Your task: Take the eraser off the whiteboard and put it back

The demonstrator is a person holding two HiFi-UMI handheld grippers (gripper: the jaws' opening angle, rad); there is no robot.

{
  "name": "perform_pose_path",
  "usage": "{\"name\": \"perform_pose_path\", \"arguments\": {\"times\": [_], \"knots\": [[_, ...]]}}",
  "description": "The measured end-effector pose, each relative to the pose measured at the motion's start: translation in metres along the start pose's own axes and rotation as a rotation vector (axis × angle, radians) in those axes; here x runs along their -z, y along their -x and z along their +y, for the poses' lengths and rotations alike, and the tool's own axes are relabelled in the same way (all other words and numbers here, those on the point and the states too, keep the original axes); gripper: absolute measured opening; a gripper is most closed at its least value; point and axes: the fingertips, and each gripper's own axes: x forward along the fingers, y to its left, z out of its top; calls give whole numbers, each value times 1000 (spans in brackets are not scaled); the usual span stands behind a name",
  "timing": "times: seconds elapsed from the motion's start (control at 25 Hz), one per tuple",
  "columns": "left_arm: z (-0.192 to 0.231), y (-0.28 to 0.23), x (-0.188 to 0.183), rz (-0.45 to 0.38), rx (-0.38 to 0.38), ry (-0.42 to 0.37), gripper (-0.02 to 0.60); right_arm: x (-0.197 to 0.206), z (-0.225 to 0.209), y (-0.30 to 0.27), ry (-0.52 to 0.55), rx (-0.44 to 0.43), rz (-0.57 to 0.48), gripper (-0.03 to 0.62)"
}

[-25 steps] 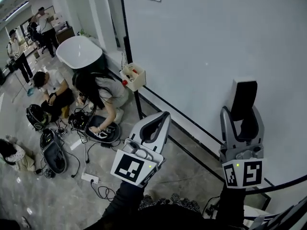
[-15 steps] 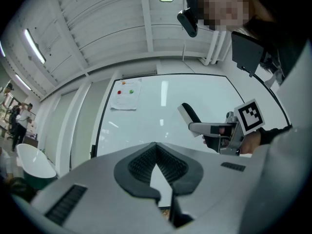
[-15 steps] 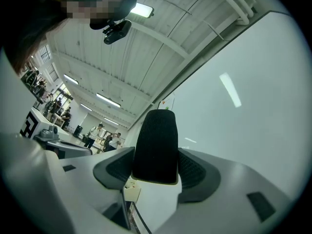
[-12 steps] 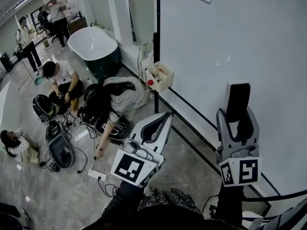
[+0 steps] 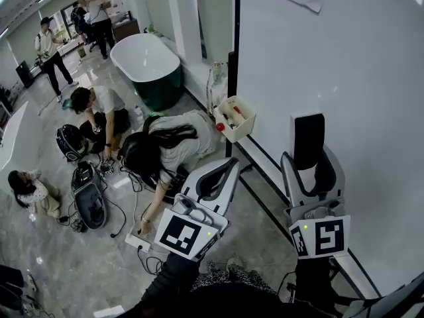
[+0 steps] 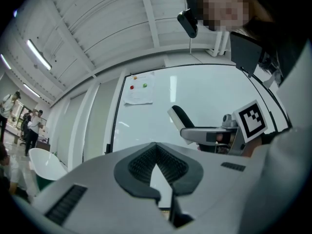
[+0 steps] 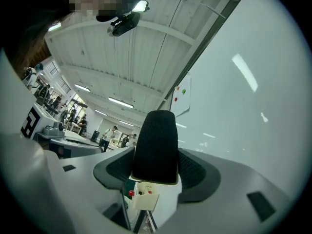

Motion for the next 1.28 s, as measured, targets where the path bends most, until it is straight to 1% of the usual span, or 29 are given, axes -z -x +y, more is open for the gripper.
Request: {"name": "perform_pose_path", "arguments": {"times": [0.08, 0.16, 0.32, 0.44, 0.64, 0.88, 1.08, 1.28], "knots": [[7, -8, 0, -1, -15, -14, 6, 4, 4, -17, -7, -39, -12, 278], [13, -13, 0, 1, -26, -24, 6, 6, 5, -29, -19, -59, -20, 278], [34, -18, 5, 9, -47, -20, 6, 18, 6, -52, -47, -69, -10, 278], [57, -24, 12, 6, -41, -22, 6, 29, 9, -72, -44, -66, 6, 278], [103, -42, 19, -5, 35, -22, 6, 47, 21, -112, -24, -9, 39, 278], [164, -59, 26, 2, 151, -2, 6, 77, 34, -164, -19, 106, 98, 278], [207, -66, 37, 20, 201, 33, 6, 110, 49, -196, 4, 157, 181, 278], [229, -74, 46, 22, 247, 59, 6, 143, 54, -213, 14, 190, 264, 278]]}}
